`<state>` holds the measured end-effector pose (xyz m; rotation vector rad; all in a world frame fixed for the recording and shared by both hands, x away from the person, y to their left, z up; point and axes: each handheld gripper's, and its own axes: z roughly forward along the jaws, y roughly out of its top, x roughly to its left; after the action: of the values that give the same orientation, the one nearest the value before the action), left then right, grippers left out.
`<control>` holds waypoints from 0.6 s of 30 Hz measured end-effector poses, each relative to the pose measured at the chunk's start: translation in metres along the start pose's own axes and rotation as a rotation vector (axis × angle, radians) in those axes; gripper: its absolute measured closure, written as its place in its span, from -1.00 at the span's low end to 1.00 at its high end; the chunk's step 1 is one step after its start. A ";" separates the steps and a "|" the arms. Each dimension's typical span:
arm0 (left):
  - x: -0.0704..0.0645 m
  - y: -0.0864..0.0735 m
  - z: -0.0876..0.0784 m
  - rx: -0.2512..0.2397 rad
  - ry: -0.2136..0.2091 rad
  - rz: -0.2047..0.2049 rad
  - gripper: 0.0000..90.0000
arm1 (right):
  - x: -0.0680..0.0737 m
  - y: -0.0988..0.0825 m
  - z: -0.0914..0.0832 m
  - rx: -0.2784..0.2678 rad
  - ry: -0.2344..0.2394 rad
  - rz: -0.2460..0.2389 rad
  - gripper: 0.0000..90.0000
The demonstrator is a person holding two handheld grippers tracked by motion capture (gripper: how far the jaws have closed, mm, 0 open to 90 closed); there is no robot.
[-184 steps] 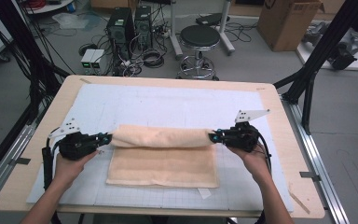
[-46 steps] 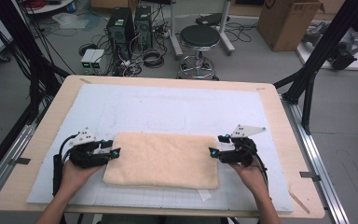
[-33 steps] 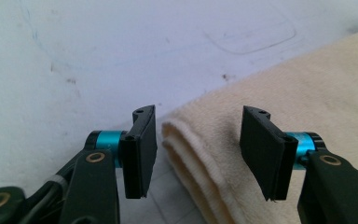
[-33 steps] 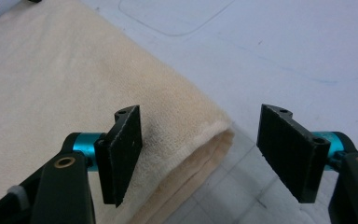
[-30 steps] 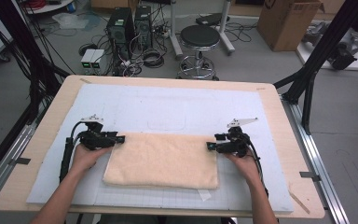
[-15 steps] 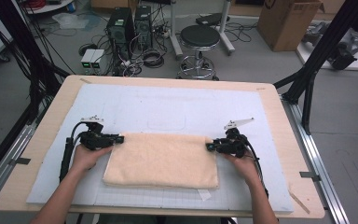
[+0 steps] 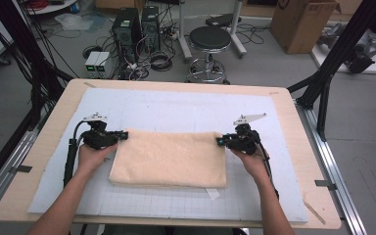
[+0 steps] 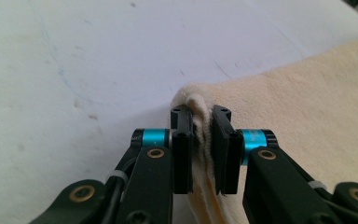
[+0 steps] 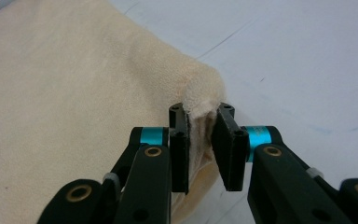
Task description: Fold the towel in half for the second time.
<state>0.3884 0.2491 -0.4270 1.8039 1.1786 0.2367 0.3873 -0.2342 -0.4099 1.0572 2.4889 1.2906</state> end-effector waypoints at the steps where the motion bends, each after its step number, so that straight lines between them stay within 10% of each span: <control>1: 0.002 0.002 0.002 0.003 0.013 0.004 0.77 | -0.001 0.004 0.002 -0.008 -0.013 -0.001 0.72; 18: 0.011 0.016 0.022 -0.013 0.060 0.011 0.59 | -0.029 0.010 0.026 -0.039 -0.059 0.085 0.46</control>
<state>0.4167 0.2430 -0.4294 1.8032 1.2059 0.3063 0.4250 -0.2320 -0.4233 1.1867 2.3895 1.3052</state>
